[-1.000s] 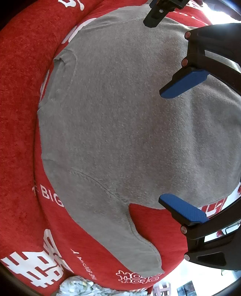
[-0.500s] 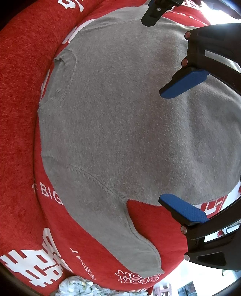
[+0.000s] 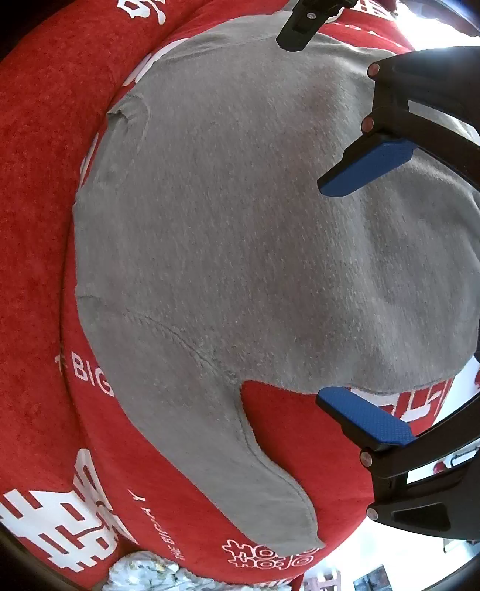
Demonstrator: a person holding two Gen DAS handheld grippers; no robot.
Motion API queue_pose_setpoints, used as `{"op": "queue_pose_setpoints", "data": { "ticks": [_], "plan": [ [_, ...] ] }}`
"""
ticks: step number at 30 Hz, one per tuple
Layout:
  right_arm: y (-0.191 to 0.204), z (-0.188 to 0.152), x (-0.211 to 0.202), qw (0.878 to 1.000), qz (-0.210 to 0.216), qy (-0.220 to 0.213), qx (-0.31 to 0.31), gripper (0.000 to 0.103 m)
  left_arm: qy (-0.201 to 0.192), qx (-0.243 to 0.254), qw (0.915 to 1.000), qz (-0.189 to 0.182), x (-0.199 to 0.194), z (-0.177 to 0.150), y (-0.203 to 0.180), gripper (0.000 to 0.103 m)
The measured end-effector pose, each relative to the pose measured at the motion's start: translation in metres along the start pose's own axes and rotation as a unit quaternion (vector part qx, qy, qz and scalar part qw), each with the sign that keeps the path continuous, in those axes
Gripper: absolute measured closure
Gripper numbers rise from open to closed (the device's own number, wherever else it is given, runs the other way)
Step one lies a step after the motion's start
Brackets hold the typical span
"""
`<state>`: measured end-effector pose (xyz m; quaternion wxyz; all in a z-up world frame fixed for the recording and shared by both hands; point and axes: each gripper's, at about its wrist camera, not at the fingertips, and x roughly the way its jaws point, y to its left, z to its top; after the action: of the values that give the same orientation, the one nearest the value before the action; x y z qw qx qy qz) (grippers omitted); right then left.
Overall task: Fold small clothes
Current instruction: 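Grasp the grey sweatshirt's side edge with the left gripper and fold it inward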
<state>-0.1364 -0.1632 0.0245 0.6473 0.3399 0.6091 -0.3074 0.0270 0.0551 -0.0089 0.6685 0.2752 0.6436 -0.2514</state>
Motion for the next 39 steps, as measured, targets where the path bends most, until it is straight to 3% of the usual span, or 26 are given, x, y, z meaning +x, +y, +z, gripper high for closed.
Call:
{"op": "queue_pose_setpoints", "data": {
  "ticks": [15, 19, 24, 30, 33, 37, 39],
  "plan": [
    [0.044, -0.003, -0.003, 0.999, 0.023, -0.011, -0.028, 0.0, 0.001, -0.03, 0.9994, -0.015, 0.005, -0.005, 0.037, 0.0],
    [0.072, -0.009, -0.002, 0.997, 0.043, -0.015, -0.065, 0.0, -0.002, -0.054, 0.9983, -0.023, 0.009, -0.01, 0.063, 0.0],
    [0.103, -0.018, 0.005, 0.993, 0.071, 0.009, -0.096, 0.0, -0.021, -0.115, 0.9921, -0.046, 0.015, -0.021, 0.125, 0.0],
    [0.139, -0.032, 0.015, 0.988, 0.077, 0.023, -0.133, 0.0, -0.065, -0.223, 0.9707, -0.064, 0.031, -0.046, 0.222, 0.0],
    [0.156, -0.041, 0.02, 0.984, 0.083, 0.031, -0.153, 0.0, -0.07, -0.291, 0.9495, -0.093, 0.052, -0.06, 0.27, 0.0],
    [0.177, -0.047, 0.028, 0.98, 0.082, 0.04, -0.178, 0.0, -0.077, -0.383, 0.9023, -0.183, 0.087, -0.075, 0.319, 0.0],
    [0.184, -0.049, 0.031, 0.978, 0.083, 0.044, -0.185, 0.0, -0.096, -0.399, 0.8909, -0.194, 0.09, -0.075, 0.328, 0.0]
  ]
}}
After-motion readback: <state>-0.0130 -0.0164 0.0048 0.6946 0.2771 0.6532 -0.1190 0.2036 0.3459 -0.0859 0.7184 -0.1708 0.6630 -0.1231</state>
